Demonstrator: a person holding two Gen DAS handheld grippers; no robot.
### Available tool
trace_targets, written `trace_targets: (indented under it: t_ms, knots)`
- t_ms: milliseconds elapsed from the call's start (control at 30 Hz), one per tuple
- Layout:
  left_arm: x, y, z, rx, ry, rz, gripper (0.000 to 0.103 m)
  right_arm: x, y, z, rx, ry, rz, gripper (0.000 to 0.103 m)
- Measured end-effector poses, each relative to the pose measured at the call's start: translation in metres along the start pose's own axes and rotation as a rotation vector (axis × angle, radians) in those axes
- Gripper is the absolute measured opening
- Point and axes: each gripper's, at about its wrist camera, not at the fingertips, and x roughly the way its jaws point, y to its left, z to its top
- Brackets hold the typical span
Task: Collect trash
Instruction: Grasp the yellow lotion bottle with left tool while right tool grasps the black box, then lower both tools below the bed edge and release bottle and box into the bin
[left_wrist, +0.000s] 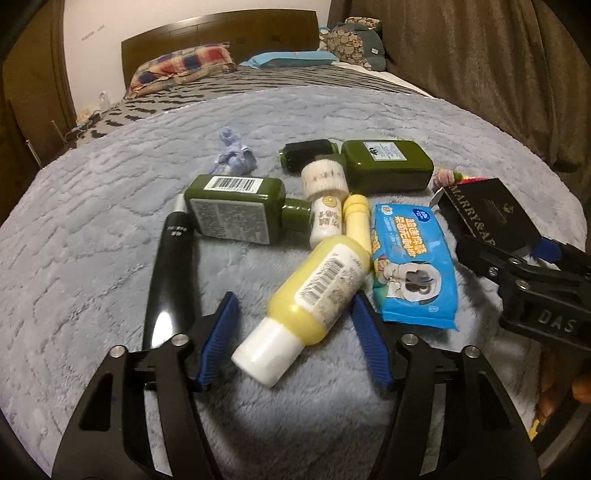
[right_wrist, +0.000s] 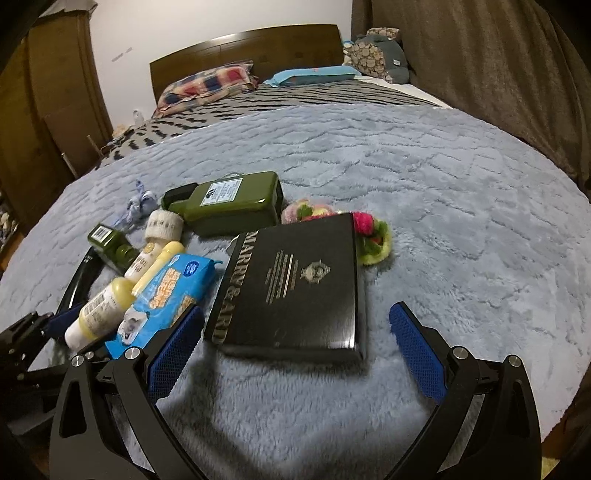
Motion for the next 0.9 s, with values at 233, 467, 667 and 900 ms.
trace_targets:
  t_ms: [233,467,667,900]
  knots:
    - [0.001,-0.002,0.001,0.011,-0.001,-0.004,0.04,0.008,0.0,0.005,-0.024,-0.001,-0.012,0.077]
    - [-0.008,-0.003,-0.008,-0.022,0.002,0.01,0.032,-0.003,0.004,-0.005,-0.087,-0.004,-0.018,0.076]
    - [-0.029,-0.008,-0.028,-0.058,-0.007,0.039,0.032,-0.024,0.001,-0.021,-0.118,-0.008,-0.005,0.075]
    - [-0.064,-0.018,-0.055,-0.064,-0.032,0.043,0.032,-0.062,-0.003,-0.046,-0.139,-0.028,0.046,0.075]
